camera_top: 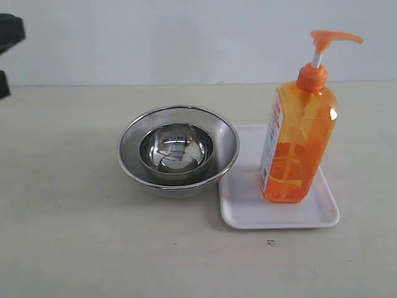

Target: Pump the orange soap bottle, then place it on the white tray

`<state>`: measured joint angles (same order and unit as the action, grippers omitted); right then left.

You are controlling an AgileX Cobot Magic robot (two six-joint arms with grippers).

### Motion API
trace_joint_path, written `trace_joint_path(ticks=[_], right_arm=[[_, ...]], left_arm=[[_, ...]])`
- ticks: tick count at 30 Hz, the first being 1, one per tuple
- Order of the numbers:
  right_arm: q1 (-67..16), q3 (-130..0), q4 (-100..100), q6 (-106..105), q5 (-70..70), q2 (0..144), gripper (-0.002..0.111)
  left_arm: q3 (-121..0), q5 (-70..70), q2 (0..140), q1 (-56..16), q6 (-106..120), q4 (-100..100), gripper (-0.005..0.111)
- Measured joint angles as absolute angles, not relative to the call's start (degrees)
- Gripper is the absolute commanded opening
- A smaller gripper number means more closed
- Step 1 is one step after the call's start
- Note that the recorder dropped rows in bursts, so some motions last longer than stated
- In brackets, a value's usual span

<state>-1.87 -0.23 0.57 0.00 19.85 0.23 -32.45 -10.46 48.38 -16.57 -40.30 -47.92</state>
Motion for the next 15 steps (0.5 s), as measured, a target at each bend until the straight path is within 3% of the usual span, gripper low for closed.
trace_joint_path(ticks=[15], right_arm=[[-1.9, -0.2, 0.5, 0.0, 20.1, 0.2, 0.000]], left_arm=[[-14.7, -9.3, 23.4, -4.4, -47.9, -47.9, 0.005]])
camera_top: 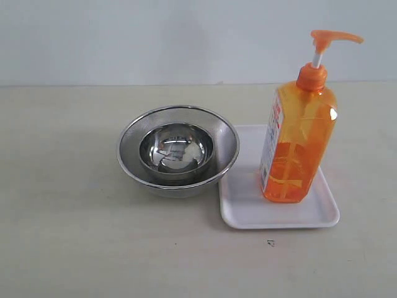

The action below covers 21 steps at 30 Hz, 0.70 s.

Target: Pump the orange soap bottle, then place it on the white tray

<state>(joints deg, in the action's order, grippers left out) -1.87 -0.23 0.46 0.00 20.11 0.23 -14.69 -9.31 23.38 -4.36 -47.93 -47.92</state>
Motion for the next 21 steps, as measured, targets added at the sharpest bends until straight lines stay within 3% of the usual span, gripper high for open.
trace_joint_path(ticks=[11, 21], right_arm=[[-1.9, -0.2, 0.5, 0.0, 20.2, 0.2, 0.000], [-1.9, -0.2, 0.5, 0.0, 20.2, 0.2, 0.000]], left_arm=[[-1.3, -9.1, 8.1, -3.5, -53.4, -47.9, 0.005], [-0.2, -13.4, 2.8, -3.5, -57.2, -47.9, 0.005]])
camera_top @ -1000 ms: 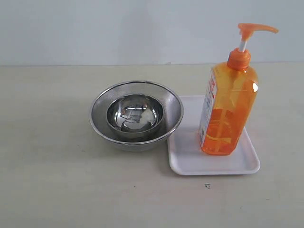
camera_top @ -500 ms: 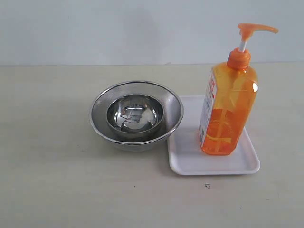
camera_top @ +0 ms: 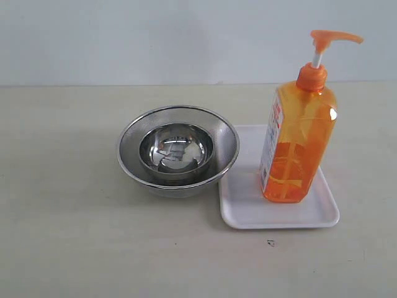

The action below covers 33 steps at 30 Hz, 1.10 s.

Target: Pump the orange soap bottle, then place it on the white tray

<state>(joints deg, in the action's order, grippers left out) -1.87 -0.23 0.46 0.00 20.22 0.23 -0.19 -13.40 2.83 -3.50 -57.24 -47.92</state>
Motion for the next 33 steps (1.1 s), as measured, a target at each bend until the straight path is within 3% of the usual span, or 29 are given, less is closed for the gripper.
trace_joint_path(ticks=[4, 13, 33], right_arm=[[-1.9, -0.2, 0.4, 0.0, 20.2, 0.2, 0.000], [-1.9, -0.2, 0.4, 0.0, 20.2, 0.2, 0.000], [-1.9, -0.2, 0.4, 0.0, 20.2, 0.2, 0.000]], left_arm=[[-0.2, -18.0, 2.8, -3.5, -46.9, -44.1, 0.005], [-0.2, -14.8, 2.8, -3.5, 0.0, -1.5, 0.005], [-0.2, 3.6, 0.3, -3.4, 4.9, 5.1, 0.005]])
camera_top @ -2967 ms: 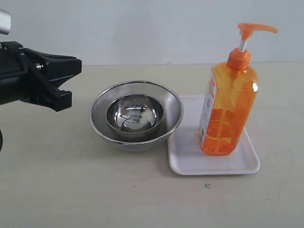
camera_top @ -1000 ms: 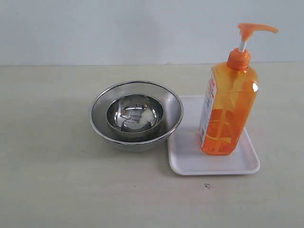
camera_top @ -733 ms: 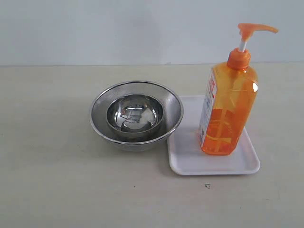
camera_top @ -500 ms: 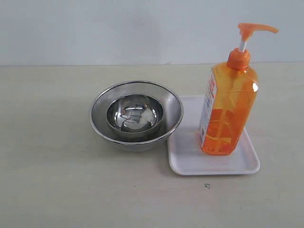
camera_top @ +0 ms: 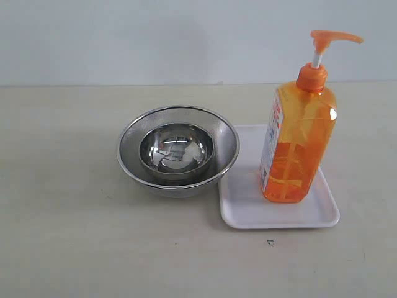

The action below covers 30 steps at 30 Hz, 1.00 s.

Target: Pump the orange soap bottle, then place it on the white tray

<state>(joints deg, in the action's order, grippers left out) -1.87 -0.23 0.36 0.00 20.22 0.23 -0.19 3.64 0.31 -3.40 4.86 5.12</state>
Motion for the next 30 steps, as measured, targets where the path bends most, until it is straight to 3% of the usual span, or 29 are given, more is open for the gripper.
trace_joint_path(ticks=[13, 30], right_arm=[[-1.9, -0.2, 0.4, 0.0, 19.1, 0.2, 0.000], [-1.9, -0.2, 0.4, 0.0, 19.1, 0.2, 0.000]], left_arm=[[-0.2, 16.9, 0.2, 0.0, 2.4, 5.1, 0.005], [-0.2, 17.8, 0.2, 0.5, 2.3, 5.1, 0.005]])
